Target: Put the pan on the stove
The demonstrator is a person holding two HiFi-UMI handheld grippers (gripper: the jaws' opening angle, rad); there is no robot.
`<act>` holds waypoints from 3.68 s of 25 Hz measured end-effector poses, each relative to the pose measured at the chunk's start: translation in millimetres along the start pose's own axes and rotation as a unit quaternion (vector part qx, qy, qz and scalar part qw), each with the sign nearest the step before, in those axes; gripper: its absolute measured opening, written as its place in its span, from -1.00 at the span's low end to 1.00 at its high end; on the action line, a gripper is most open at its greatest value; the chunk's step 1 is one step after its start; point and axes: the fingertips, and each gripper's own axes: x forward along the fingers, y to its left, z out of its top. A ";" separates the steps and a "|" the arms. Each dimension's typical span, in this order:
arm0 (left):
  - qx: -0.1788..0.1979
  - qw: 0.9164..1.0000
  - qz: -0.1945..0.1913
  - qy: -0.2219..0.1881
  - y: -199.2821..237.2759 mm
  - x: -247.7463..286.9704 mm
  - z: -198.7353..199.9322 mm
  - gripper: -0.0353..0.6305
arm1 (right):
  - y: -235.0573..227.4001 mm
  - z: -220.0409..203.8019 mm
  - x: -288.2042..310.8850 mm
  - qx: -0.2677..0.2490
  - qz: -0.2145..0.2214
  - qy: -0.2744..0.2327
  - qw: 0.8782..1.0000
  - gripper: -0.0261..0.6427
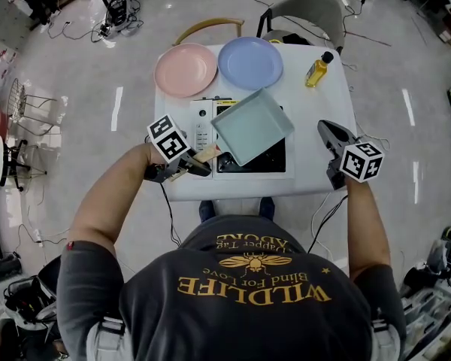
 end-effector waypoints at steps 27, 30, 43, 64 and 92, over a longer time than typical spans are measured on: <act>0.006 0.992 0.090 -0.085 8.9 -18.6 13.7 0.02 | 7.1 11.8 0.2 -0.009 0.004 -0.006 1.000 -0.93; -0.005 0.988 0.103 -0.117 12.7 -28.9 11.5 0.14 | 7.4 15.4 0.5 -0.011 0.004 -0.007 1.000 -0.93; -0.014 0.877 0.216 -0.429 13.6 -158.8 21.9 0.17 | 16.1 47.0 -8.5 -0.031 0.001 -0.038 0.999 -0.93; 0.197 0.645 0.401 -0.620 -118.3 -253.5 73.7 -0.90 | 83.6 129.5 -17.4 -0.135 -0.001 -0.139 0.981 -0.92; 0.212 0.656 0.388 -0.611 -139.0 -235.3 78.8 -0.89 | 99.8 127.5 -21.1 -0.156 0.014 -0.139 0.978 -0.93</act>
